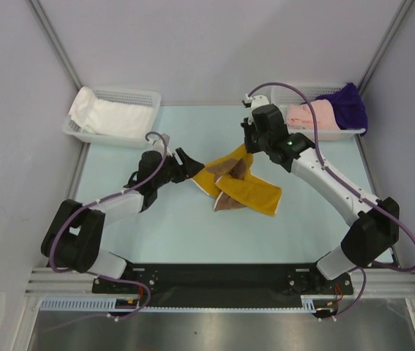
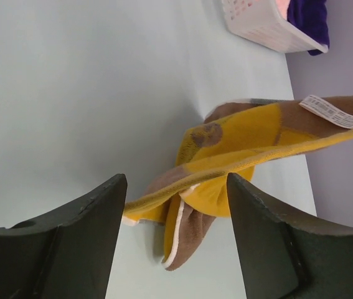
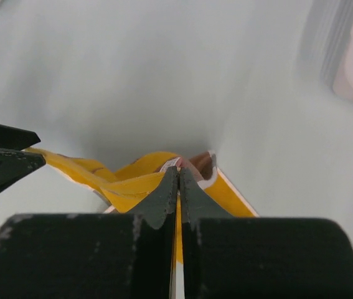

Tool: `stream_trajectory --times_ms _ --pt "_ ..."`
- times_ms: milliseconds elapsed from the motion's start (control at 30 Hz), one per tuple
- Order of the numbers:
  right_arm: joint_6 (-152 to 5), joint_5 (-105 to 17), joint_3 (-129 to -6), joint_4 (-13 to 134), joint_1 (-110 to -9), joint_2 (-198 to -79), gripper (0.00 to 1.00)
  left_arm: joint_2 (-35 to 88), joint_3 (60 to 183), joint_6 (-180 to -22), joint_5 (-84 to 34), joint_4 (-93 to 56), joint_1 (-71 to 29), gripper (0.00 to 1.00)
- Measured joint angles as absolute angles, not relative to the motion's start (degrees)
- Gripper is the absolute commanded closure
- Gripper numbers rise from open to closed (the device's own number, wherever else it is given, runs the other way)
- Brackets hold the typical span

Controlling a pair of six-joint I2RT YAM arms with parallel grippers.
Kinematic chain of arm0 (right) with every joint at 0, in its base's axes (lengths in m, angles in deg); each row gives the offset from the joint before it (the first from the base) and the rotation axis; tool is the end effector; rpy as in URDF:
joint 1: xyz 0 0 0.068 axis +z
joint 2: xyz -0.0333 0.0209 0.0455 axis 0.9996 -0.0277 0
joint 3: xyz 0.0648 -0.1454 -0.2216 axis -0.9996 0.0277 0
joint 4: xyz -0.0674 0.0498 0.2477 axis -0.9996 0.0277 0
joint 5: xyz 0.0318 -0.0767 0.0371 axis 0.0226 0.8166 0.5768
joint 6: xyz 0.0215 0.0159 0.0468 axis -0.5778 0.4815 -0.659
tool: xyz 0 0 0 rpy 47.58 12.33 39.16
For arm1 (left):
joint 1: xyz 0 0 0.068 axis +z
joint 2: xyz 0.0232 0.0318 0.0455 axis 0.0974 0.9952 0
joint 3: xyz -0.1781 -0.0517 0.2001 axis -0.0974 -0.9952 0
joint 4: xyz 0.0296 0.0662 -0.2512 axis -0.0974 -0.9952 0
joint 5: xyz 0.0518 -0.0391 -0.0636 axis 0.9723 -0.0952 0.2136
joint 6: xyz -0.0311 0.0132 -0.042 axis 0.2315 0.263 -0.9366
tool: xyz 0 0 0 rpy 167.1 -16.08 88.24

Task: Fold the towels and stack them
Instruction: Flatten out the crumpled towel

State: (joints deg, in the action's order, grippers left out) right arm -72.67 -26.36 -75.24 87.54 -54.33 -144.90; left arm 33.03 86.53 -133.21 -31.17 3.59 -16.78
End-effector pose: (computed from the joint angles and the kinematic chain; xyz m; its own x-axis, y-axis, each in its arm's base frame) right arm 0.2946 0.1918 0.3608 -0.4821 -0.1996 -0.8531 -0.3827 0.9239 0.0001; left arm 0.2757 -0.1232 0.2061 -0.6397 -0.4557 -0.6190 0.2032 0.6763 -0.7080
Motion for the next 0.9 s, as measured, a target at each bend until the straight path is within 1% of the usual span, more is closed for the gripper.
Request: stream_trajectory --times_ms 267,400,567,767,900 --pt "-73.65 -26.66 -73.86 87.41 -57.71 -144.9 1.0 42.69 86.55 -132.66 -35.26 10.94 -16.78 0.35" --pt "-73.7 -27.12 -73.86 87.41 -58.87 -144.9 1.0 46.32 86.86 -132.71 -37.57 13.67 -16.78 0.35" --pt "-73.72 -27.58 -73.84 87.41 -59.57 -144.9 1.0 47.04 86.88 -132.71 -38.64 16.73 -16.78 0.36" --pt "-73.89 -27.71 -73.84 87.41 -59.96 -144.9 1.0 49.31 90.29 -133.3 -40.31 19.37 -16.78 0.49" --pt "-73.89 -27.78 -73.84 87.44 -60.49 -144.9 1.0 50.25 91.95 -133.67 -40.79 20.36 -16.78 0.62"
